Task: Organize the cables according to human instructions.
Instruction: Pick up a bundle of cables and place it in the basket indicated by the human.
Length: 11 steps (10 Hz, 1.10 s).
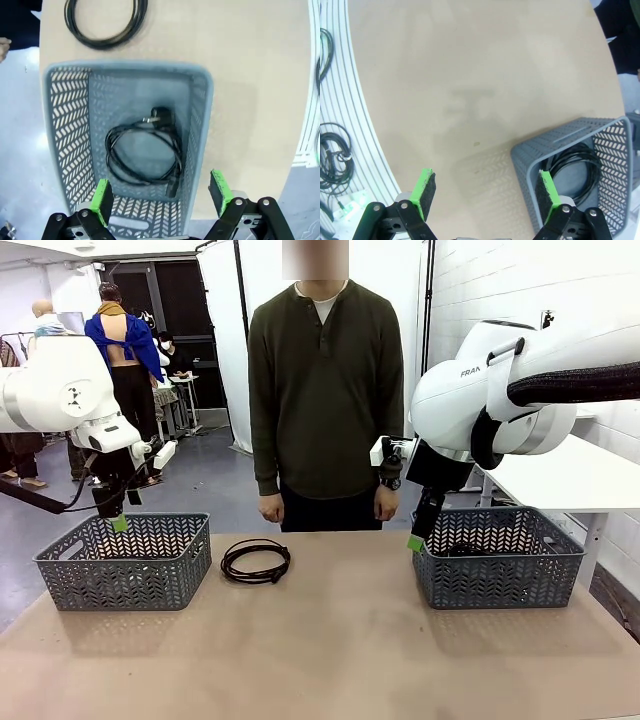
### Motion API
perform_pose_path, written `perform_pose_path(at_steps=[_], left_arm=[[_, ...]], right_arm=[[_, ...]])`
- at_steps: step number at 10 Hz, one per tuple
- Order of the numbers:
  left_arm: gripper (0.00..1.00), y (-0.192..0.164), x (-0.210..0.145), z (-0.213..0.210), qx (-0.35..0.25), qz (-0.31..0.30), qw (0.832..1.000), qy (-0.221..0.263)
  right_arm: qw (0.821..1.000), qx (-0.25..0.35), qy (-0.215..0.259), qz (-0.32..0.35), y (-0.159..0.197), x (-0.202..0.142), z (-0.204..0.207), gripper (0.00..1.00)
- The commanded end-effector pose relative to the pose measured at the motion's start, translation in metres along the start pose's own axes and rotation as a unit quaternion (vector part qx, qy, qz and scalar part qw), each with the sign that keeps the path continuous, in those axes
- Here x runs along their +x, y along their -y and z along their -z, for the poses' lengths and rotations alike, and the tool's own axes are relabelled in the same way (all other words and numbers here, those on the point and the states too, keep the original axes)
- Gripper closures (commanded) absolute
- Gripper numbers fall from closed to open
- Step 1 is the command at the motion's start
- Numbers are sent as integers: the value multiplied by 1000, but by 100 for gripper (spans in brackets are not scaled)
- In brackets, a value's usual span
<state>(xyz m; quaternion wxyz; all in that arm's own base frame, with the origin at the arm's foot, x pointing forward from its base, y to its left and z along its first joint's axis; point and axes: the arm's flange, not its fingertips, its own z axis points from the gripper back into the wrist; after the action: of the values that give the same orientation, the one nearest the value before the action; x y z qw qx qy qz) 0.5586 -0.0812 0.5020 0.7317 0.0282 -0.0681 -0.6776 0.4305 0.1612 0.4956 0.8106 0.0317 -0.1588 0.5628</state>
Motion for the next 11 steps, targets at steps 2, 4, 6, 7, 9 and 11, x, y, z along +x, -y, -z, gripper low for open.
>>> perform_pose_path(at_steps=[2,4,6,7,9,11], left_arm=[[0,34,19,-2,-4,-35,998,61],[0,60,30,-2,5,-59,994,94],[0,84,40,4,12,-81,988,133],[0,95,47,9,11,-81,985,150],[0,111,55,21,2,-82,983,165],[0,122,62,29,-1,-81,982,172]], right_arm=[[1000,0,0,1,0,-1,1,0],[1000,0,0,1,0,-1,1,0],[1000,0,0,1,0,-1,1,0],[1000,0,0,1,0,-1,1,0],[1000,0,0,1,0,-1,1,0],[1000,0,0,1,0,-1,1,0]])
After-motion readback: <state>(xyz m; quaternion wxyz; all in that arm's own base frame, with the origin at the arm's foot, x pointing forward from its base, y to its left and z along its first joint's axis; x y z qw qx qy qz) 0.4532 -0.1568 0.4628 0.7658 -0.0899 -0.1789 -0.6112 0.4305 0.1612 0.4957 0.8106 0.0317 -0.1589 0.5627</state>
